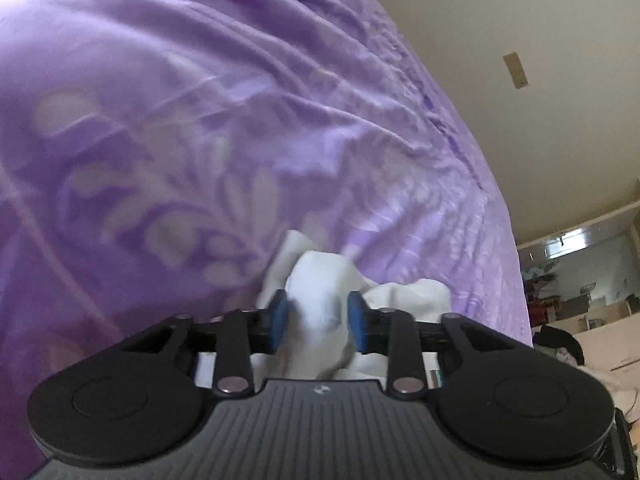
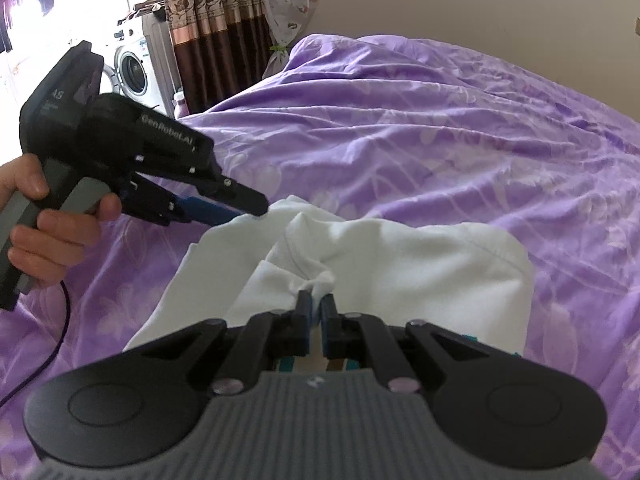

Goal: Fold small clothes

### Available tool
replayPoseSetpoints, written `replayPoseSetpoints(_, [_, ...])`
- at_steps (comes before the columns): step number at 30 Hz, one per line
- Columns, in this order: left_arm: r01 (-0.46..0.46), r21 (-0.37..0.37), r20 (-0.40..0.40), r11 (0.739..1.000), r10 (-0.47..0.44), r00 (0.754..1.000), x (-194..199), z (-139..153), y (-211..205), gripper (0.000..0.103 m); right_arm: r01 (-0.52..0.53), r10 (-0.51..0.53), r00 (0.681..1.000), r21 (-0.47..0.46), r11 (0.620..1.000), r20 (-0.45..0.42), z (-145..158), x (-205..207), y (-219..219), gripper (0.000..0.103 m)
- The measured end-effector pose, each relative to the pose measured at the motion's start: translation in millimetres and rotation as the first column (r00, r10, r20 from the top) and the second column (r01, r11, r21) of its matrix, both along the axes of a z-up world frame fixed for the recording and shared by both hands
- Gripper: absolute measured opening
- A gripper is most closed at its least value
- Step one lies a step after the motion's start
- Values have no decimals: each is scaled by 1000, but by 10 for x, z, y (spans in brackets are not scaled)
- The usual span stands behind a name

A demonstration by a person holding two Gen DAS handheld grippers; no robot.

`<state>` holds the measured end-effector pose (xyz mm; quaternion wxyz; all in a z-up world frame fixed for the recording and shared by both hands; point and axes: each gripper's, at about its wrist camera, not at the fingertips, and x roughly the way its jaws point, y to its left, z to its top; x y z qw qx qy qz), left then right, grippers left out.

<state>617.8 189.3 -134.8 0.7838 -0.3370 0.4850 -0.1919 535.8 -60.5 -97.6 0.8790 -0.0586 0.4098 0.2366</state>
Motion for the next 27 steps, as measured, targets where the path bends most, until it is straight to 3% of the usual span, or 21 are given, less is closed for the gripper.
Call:
replayPoseSetpoints(3, [13, 68, 103, 998, -20, 995, -24, 209, -154, 0, 0, 0, 1000, 8, 1000, 2, 7, -9, -15, 0])
replayPoseSetpoints(5, [38, 100, 191, 994, -57, 980, -66, 364, -228, 0, 1, -1, 1000, 12, 1000, 4, 16, -21, -22, 0])
replayPoseSetpoints(7, [53, 213, 292, 976, -115, 949, -120, 526, -336, 0, 0, 0, 1000, 25, 1000, 7, 34, -41, -44, 0])
replayPoseSetpoints(8, [46, 270, 288, 962, -127, 949, -98, 541, -372, 0, -1, 1, 1000, 34, 999, 8, 44, -55, -53, 0])
replayPoseSetpoints(10, [53, 307, 246, 950, -133, 960, -53, 504, -377, 0, -1, 1, 1000, 37, 999, 8, 52, -66, -54, 0])
replayPoseSetpoints(12, [58, 315, 202, 947, -127, 971, -47, 430, -357, 14, -1, 1, 1000, 36, 999, 8, 50, -67, -54, 0])
replayPoseSetpoints(15, [35, 285, 154, 958, -82, 985, -76, 278, -258, 42, -4, 4, 1000, 38, 999, 6, 39, -65, -56, 0])
replayPoseSetpoints(19, [14, 201, 99, 980, -34, 995, -45, 89, -161, 45, -8, 8, 1000, 39, 999, -1, 15, -53, -56, 0])
replayPoseSetpoints(20, [6, 189, 106, 982, -26, 994, -42, 82, -171, 40, -9, 9, 1000, 38, 999, 0, 11, -53, -55, 0])
replayPoseSetpoints(21, [-2, 184, 121, 983, -20, 992, -47, 96, -196, 19, -10, 10, 1000, 37, 999, -1, 4, -50, -55, 0])
replayPoseSetpoints(22, [5, 191, 136, 982, -31, 990, -47, 131, -237, 10, -10, 10, 1000, 35, 999, -1, -2, -50, -56, 0])
replayPoseSetpoints(25, [35, 255, 241, 966, -98, 965, -129, 356, -404, 5, -9, 10, 1000, 30, 1000, -5, -18, -49, -59, 0])
replayPoseSetpoints(27, [59, 326, 323, 944, -169, 931, -220, 516, -519, 4, -11, 11, 1000, 30, 999, -3, -17, -50, -65, 0])
